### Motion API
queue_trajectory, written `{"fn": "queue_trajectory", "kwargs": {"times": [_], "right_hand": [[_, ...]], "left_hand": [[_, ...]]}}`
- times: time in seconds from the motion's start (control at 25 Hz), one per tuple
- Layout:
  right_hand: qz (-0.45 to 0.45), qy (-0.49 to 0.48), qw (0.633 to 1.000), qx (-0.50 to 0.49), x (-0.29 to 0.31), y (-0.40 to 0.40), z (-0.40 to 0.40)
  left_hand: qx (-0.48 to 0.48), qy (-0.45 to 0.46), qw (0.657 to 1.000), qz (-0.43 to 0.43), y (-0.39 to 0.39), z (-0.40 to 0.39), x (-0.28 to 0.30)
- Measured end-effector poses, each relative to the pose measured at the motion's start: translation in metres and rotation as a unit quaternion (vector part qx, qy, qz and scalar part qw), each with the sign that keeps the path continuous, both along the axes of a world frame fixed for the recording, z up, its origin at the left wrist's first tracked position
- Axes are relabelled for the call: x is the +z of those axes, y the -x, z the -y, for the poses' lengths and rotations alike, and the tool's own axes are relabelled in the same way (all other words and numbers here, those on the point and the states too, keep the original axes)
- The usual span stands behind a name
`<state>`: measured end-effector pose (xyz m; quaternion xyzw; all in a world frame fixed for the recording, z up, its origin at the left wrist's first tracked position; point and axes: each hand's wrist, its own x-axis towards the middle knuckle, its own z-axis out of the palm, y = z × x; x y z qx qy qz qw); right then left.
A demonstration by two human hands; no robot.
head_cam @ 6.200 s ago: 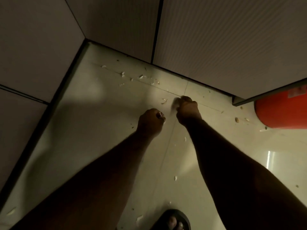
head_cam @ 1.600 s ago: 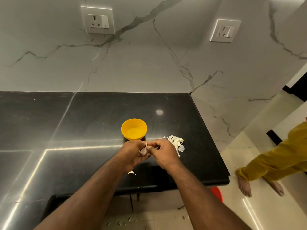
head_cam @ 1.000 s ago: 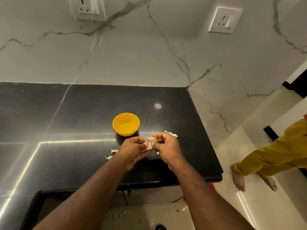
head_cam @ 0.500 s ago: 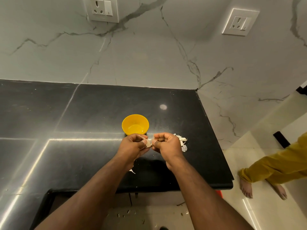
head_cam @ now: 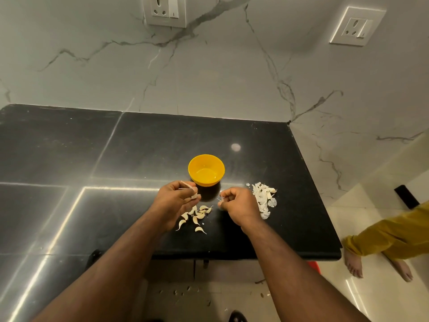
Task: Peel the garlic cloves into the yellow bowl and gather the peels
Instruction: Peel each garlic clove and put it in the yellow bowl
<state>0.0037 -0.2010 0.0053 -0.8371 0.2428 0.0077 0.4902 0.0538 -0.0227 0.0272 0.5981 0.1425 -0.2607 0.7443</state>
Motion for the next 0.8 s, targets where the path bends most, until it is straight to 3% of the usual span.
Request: {"fn": "queue_trajectory", "kwargs": {"times": [0.24, 0.36, 0.8], "right_hand": [[0.022, -0.099, 0.993, 0.058, 0.012, 0.003, -0.034], [0.026, -0.103, 0.991, 0.082, 0.017, 0.006, -0.039], [0.014, -0.164, 0.986, 0.012, 0.013, 0.013, -0.028]], "left_hand": [[-0.081, -0.056, 0.995, -0.009, 0.007, -0.012, -0.002], [-0.101, -0.050, 0.994, -0.014, 0.010, -0.013, 0.001], [-0.108, -0.157, 0.980, 0.055, 0.008, -0.004, -0.004]]}}
